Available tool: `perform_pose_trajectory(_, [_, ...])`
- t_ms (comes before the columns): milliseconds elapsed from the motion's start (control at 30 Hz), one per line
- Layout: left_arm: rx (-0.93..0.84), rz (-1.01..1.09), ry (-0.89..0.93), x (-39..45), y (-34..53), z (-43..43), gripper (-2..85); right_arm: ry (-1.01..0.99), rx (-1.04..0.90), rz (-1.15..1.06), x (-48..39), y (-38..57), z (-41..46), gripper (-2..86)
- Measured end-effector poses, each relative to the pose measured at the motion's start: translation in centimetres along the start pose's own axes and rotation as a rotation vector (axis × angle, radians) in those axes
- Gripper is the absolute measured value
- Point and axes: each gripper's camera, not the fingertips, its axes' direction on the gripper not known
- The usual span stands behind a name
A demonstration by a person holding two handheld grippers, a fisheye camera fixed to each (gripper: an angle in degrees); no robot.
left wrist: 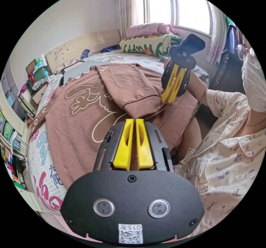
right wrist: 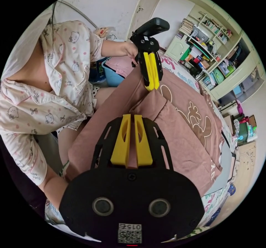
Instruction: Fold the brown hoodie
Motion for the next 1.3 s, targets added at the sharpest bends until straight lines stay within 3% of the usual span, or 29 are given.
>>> perform_pose_trajectory(167, [-0.070,-0.012,0.039,-1.5,-1.0,-0.6,1.2,-0.038,-0.033,0.002,0.0,2.9,1.4,4.4])
perform_pose_trajectory(300, [-0.011,-0.046,0.152,-4.0,-1.5,-3.5,1.9,-0.035,0.022,-0.001,-0.2,5.4,-0.1,6.6])
perform_pose_trajectory(400, [0.143,-0.128,0.201,-8.2,-1.4,-8.2,3.6,0.039,0.133,0.052,0.0,7.7,-2.0,6.2])
perform_pose_trajectory(467, [0.319,-0.294,0.115,-13.7,-0.8,-13.0,6.3,0.116,0.134,0.113,0.6,8.9,-1.3,4.9])
perform_pose_trajectory(567, [0.464,-0.583,-0.043,-23.1,0.8,-17.1,8.9,0.056,0.040,0.109,1.4,9.3,1.6,4.7])
perform_pose_trajectory(700, [0.353,-0.864,-0.346,-34.3,0.9,-17.6,12.2,0.022,-0.021,0.113,1.8,9.7,4.5,4.7])
perform_pose_trajectory(867, [0.397,-1.226,-0.144,-50.3,1.2,-16.6,15.7,0.013,-0.030,0.135,1.9,10.6,5.9,4.4])
perform_pose_trajectory(967, [0.457,-1.367,-0.147,-56.2,1.9,-16.7,15.6,0.049,-0.055,0.114,1.1,10.6,6.9,4.3])
perform_pose_trajectory(1300, [0.333,-1.415,-0.053,-68.4,0.4,-15.0,11.9,0.057,-0.051,0.129,1.3,11.5,10.3,3.9])
